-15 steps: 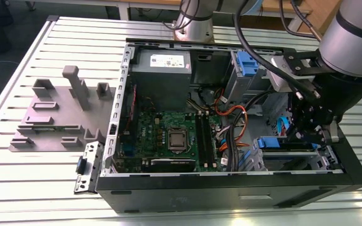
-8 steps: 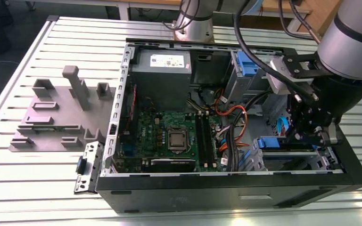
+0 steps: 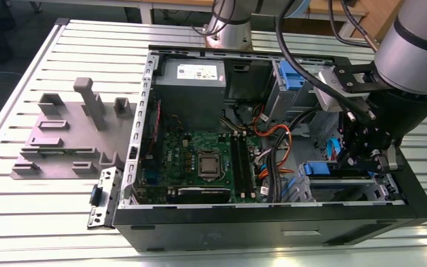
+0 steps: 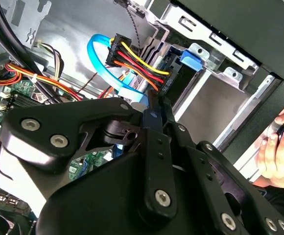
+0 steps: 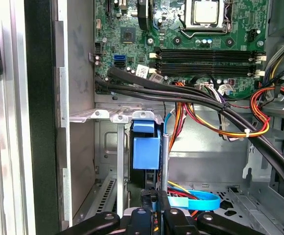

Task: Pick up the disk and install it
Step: 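Insert the second disk wire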

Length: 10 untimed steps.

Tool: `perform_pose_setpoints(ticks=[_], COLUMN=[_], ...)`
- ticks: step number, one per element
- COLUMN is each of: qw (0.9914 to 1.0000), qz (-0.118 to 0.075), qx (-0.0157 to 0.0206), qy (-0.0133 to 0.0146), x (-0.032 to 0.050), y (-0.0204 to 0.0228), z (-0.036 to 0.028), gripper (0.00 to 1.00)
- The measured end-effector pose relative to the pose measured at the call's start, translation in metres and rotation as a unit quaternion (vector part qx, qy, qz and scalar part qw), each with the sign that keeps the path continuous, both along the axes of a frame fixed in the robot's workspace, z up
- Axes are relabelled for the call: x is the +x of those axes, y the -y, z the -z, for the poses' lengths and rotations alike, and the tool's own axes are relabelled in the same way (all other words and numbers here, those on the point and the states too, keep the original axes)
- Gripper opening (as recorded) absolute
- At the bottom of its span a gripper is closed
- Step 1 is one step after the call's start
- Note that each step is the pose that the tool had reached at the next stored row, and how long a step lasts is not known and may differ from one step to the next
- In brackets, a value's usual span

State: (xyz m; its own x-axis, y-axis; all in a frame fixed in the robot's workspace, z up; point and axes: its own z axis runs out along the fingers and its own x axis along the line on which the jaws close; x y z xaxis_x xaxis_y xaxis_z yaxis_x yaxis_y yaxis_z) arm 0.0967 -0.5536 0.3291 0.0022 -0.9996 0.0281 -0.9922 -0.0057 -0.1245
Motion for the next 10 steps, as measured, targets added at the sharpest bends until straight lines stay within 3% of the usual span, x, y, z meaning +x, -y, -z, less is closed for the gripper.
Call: perform_pose_setpoints(ticks=[8,9,10], qw=[1.0,1.0,1.0], qz=[0.0,0.0,0.0], qx=[0.0003,0.0003,0.0003], qy=[0.0,0.0,-0.0001], x=[0.0,0.0,0.0], y=[0.0,0.0001,0.0], z=[0.0,-0.0004,-0.0013], gripper=[0.17,0.24,0.24])
